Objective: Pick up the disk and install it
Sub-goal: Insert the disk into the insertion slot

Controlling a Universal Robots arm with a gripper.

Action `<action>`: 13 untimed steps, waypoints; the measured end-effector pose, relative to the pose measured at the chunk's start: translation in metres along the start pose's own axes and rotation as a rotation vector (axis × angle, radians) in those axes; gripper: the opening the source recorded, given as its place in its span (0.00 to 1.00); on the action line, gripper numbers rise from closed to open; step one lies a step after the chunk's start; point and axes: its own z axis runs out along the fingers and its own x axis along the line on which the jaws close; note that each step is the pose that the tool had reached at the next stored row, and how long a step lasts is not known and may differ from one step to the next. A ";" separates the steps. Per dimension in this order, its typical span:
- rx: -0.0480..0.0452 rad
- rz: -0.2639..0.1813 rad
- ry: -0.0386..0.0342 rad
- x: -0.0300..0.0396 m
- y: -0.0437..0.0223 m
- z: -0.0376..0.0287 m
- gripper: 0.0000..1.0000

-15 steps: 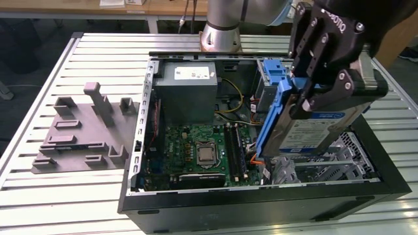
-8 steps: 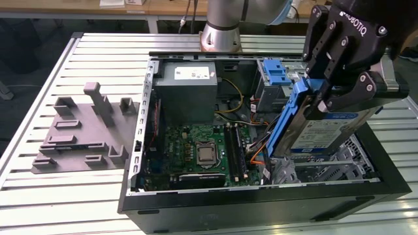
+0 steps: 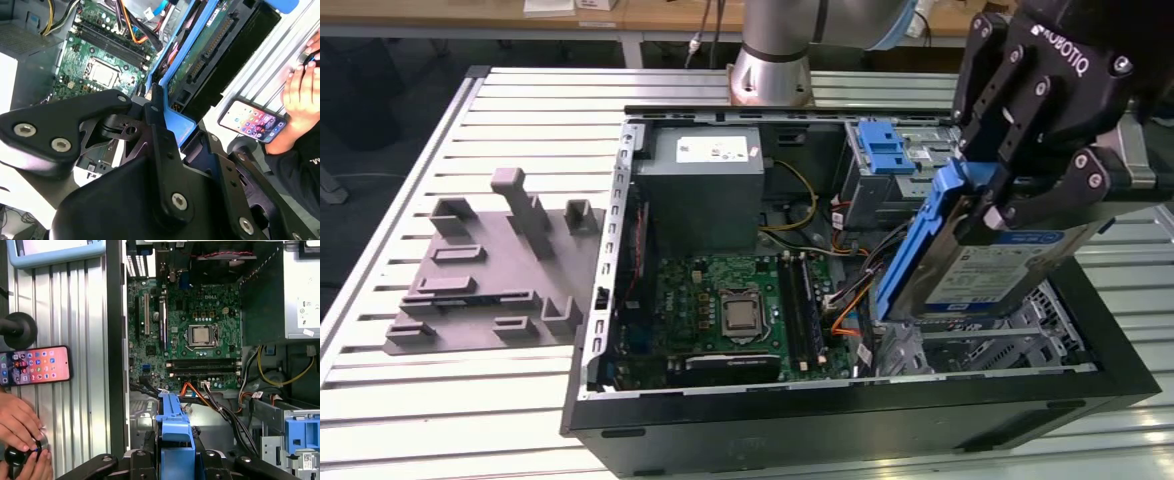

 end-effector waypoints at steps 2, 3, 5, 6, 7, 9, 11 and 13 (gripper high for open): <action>0.0000 0.000 0.0000 -0.0001 -0.0038 0.0010 0.36; 0.0000 0.000 0.0000 -0.0002 -0.0059 0.0015 0.36; 0.0000 0.000 0.0001 -0.0004 -0.0109 0.0026 0.36; 0.0000 0.000 0.0000 -0.0005 -0.0133 0.0032 0.36; 0.0000 0.000 0.0000 -0.0006 -0.0159 0.0037 0.36; 0.0000 0.000 0.0002 -0.0009 -0.0212 0.0045 0.36; 0.0000 0.000 0.0003 -0.0012 -0.0253 0.0049 0.36; 0.0000 0.000 0.0000 -0.0017 -0.0288 0.0057 0.36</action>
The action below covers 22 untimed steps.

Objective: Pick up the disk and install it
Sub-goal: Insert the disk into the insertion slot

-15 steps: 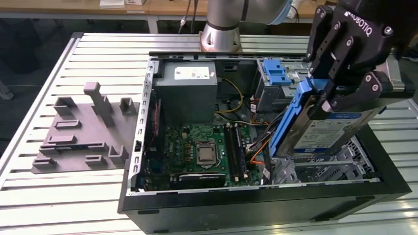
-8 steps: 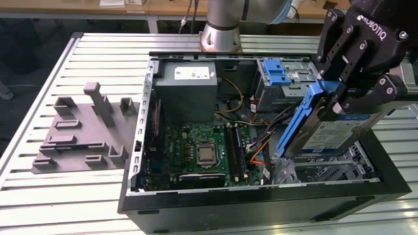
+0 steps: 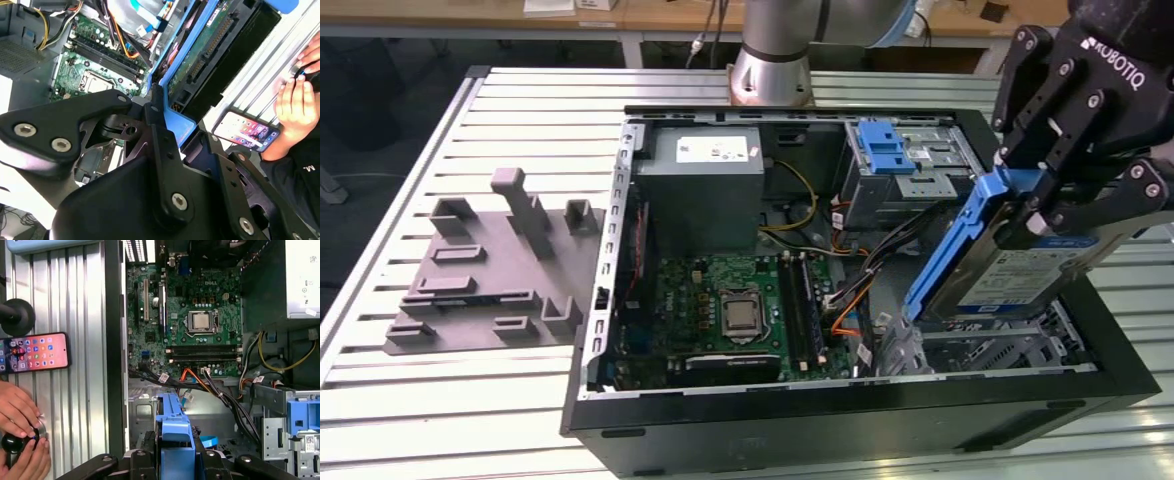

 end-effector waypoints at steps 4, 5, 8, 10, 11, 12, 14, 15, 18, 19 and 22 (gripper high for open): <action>0.0000 0.000 0.0001 -0.0012 -0.0048 0.0024 0.36; 0.0000 -0.001 0.0001 -0.0015 -0.0051 0.0031 0.36; 0.0000 -0.005 0.0001 -0.0031 -0.0061 0.0046 0.36; -0.0001 -0.006 0.0002 -0.0039 -0.0074 0.0054 0.36; -0.0001 -0.006 0.0000 -0.0042 -0.0082 0.0059 0.36; -0.0001 -0.006 0.0000 -0.0044 -0.0089 0.0065 0.36; -0.0001 -0.006 0.0003 -0.0053 -0.0096 0.0077 0.36; -0.0001 -0.006 0.0000 -0.0055 -0.0096 0.0087 0.36; -0.0001 -0.006 -0.0008 -0.0058 -0.0097 0.0106 0.36; -0.0001 -0.006 -0.0006 -0.0059 -0.0097 0.0112 0.36; -0.0001 -0.006 -0.0005 -0.0060 -0.0101 0.0130 0.36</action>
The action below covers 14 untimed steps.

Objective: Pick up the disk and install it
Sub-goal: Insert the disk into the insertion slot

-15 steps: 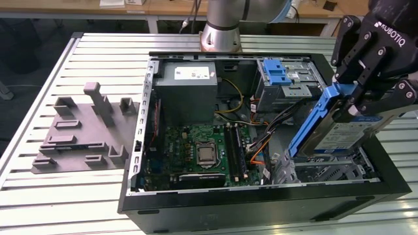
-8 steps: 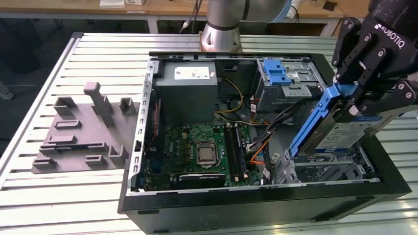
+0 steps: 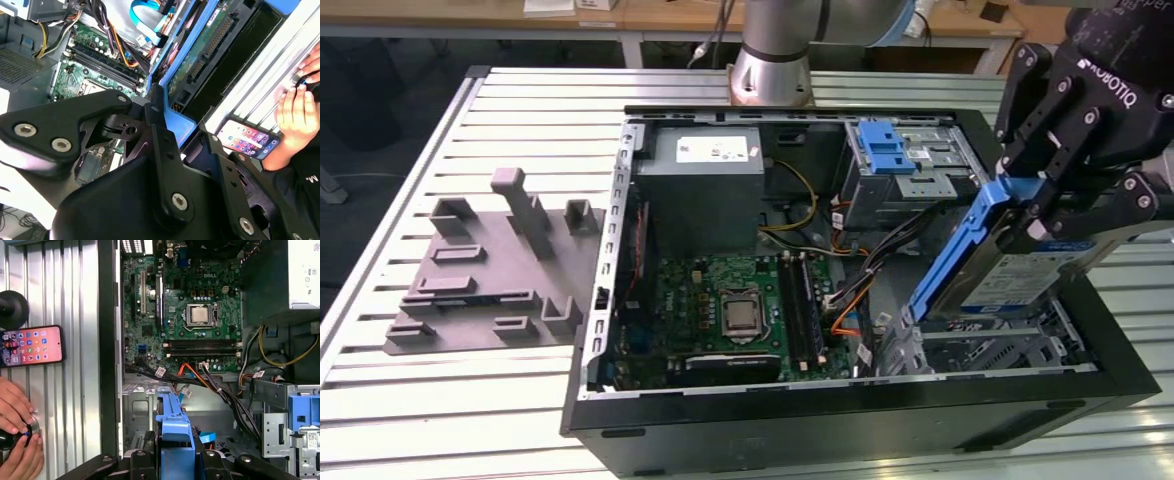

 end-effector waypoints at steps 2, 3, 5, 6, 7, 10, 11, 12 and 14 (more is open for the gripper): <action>0.0000 0.000 -0.0002 0.0000 -0.0004 0.0009 0.36; 0.0000 0.000 -0.0002 0.0001 -0.0005 0.0014 0.36; 0.0000 0.000 -0.0003 0.0006 -0.0006 0.0024 0.36; 0.0000 0.000 -0.0002 0.0012 -0.0006 0.0028 0.36; 0.0000 0.000 -0.0002 0.0015 -0.0006 0.0033 0.36; 0.0000 0.000 -0.0004 0.0028 -0.0007 0.0046 0.36; 0.0000 -0.001 -0.0002 0.0032 -0.0007 0.0050 0.36; 0.0000 -0.001 -0.0004 0.0033 -0.0007 0.0057 0.36; 0.0000 -0.001 -0.0001 0.0034 -0.0008 0.0073 0.36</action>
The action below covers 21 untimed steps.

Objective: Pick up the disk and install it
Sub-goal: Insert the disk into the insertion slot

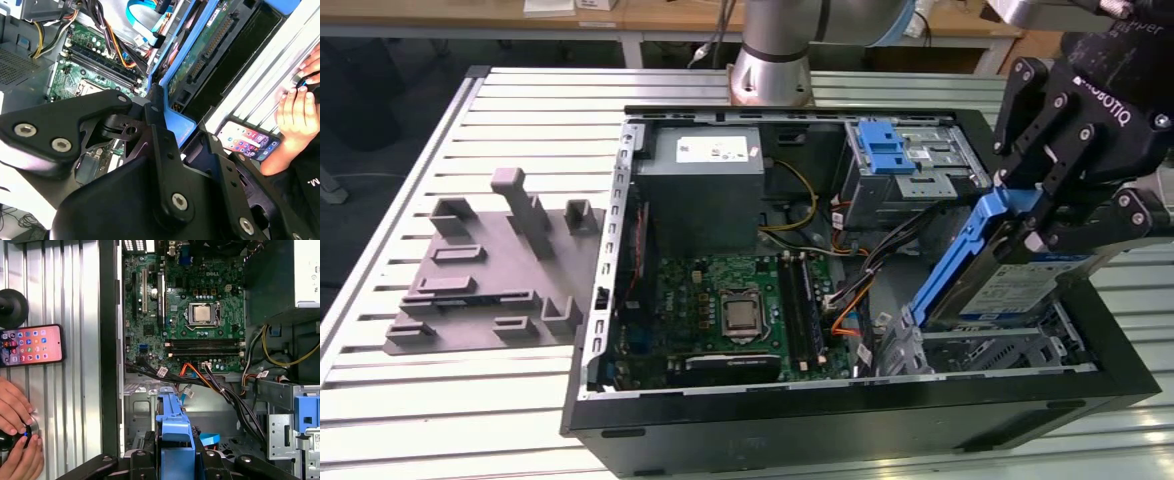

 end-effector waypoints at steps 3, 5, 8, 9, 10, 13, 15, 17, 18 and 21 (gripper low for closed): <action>0.0000 -0.001 -0.0002 0.0001 -0.0001 0.0036 0.36; 0.0000 -0.001 -0.0002 0.0001 -0.0001 0.0060 0.36; 0.0001 -0.001 -0.0002 0.0001 -0.0001 0.0081 0.36; 0.0000 -0.001 -0.0001 0.0001 -0.0001 0.0081 0.36; 0.0000 -0.001 0.0000 0.0001 -0.0001 0.0081 0.36; 0.0000 -0.001 -0.0003 0.0001 -0.0001 0.0086 0.36; 0.0000 -0.001 -0.0004 0.0001 -0.0001 0.0090 0.36; 0.0000 -0.001 -0.0003 0.0001 -0.0001 0.0095 0.36; 0.0000 -0.001 -0.0002 0.0001 -0.0001 0.0099 0.36; 0.0000 -0.001 -0.0001 0.0001 -0.0001 0.0106 0.36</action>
